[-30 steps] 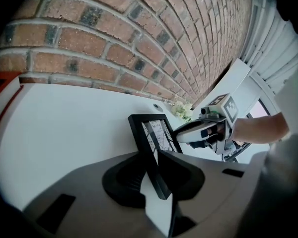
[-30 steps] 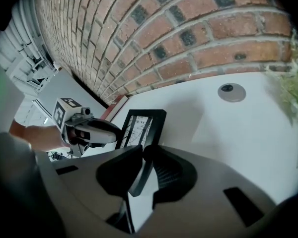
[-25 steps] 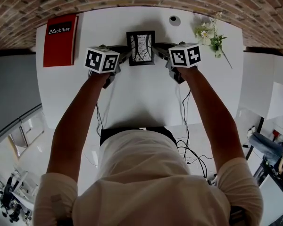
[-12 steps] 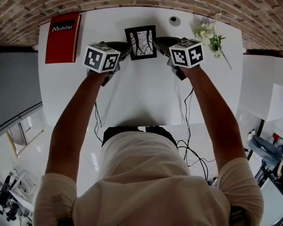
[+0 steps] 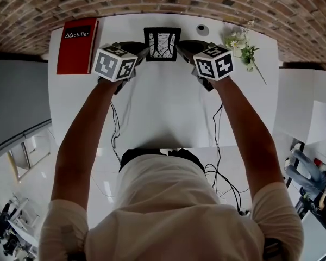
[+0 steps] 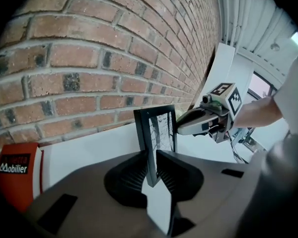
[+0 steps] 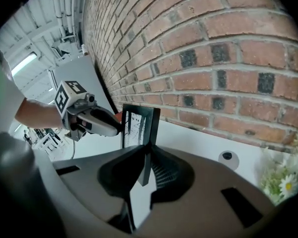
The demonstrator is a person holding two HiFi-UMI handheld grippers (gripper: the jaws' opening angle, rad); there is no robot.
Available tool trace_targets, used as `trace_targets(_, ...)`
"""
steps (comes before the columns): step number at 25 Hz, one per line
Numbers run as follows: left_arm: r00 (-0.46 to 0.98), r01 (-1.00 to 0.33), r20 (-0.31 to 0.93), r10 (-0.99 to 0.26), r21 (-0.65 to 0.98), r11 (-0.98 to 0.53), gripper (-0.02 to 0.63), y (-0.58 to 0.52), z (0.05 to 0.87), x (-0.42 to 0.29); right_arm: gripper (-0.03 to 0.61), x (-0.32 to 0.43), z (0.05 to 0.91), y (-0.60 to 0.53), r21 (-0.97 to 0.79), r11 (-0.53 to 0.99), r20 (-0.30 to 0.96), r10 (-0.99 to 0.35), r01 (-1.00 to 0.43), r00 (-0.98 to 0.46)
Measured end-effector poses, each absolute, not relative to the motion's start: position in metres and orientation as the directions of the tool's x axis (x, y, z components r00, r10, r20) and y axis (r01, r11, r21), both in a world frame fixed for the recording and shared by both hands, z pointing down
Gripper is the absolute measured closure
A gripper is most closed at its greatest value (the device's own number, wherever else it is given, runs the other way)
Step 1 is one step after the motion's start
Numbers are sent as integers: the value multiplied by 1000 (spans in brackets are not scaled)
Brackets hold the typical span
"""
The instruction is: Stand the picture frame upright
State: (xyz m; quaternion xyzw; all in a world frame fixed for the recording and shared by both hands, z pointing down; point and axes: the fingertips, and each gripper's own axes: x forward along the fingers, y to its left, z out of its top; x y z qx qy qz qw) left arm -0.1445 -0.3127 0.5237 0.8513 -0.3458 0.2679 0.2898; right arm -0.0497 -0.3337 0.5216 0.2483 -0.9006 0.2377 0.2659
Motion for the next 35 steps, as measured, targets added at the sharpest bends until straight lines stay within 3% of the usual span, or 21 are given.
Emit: trace_targets(35,564,-752,642,-519,141,-644,580,-374,538,-172,543,-80,526,-400,158,814,553,-542,-559,-633)
